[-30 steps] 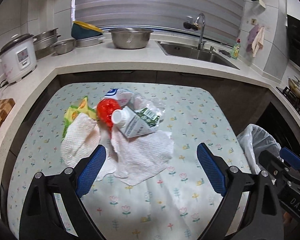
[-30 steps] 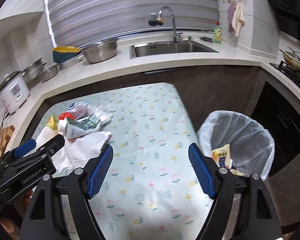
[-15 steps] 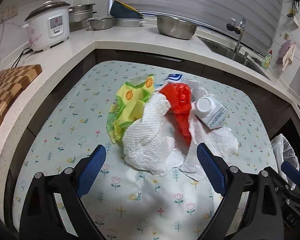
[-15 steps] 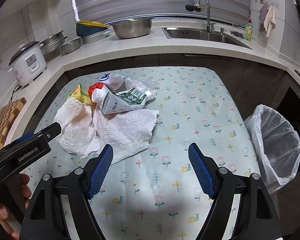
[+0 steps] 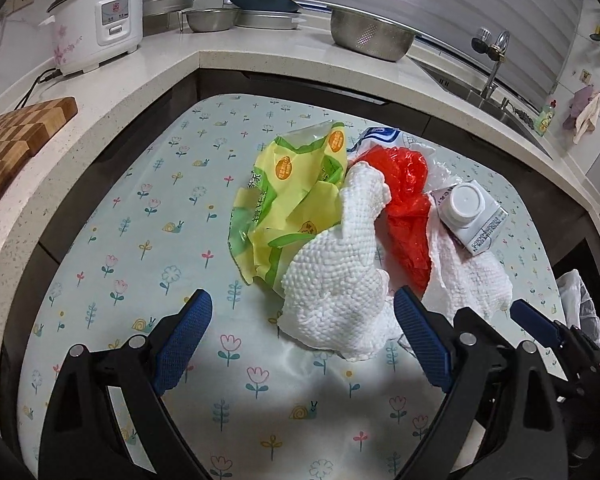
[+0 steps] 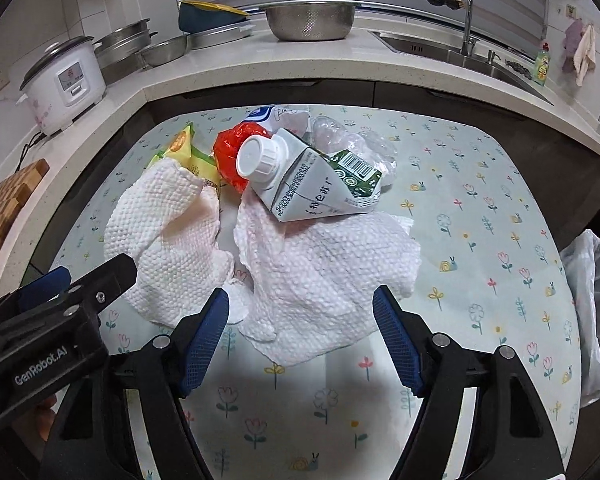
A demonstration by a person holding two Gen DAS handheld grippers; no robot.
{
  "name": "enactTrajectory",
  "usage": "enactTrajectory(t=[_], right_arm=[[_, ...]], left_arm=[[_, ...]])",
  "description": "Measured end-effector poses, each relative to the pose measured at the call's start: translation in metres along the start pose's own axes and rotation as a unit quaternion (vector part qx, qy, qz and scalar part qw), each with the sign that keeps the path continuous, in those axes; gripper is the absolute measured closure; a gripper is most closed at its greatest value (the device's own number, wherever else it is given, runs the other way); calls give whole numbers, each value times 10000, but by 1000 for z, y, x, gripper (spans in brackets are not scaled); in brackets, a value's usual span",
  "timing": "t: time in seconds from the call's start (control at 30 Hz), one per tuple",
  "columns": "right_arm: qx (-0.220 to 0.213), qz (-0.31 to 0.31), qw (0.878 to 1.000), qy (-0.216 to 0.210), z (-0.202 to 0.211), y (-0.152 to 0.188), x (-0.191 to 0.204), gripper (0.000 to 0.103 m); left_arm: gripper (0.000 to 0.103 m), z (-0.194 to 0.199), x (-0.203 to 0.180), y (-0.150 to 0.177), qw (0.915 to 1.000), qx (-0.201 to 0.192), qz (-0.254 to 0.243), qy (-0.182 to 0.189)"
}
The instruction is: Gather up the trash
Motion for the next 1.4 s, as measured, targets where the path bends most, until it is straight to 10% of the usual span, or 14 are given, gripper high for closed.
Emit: enactTrajectory(t=[0.2,0.4,0.87,1.4], right_arm=[[168,62,9998,84,-25,3,3,56],[248,-93,9996,17,-22,8,-11,97],[-17,-387,9992,-52,48,21,-52,100],[-842,-738,9937,-30,109,-10,-86,100]], left_arm=[[15,-11,-1,2,10000,90,7,16],[17,-16,-9,4,9998,128,-92,83],[70,-14,-41,19,9986,338,-221,337],[50,38,-78,14,9971,55,-282,705]])
Point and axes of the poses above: each gripper's, at about its wrist camera, not at the fingertips, and z roughly against the way its jaws point, x to its left, y to its underside, the point moved 6 cm from there along -z, roughly the way its jaws point, and after that the axes turned 13 degrees about -x, right-handed, at the moved point
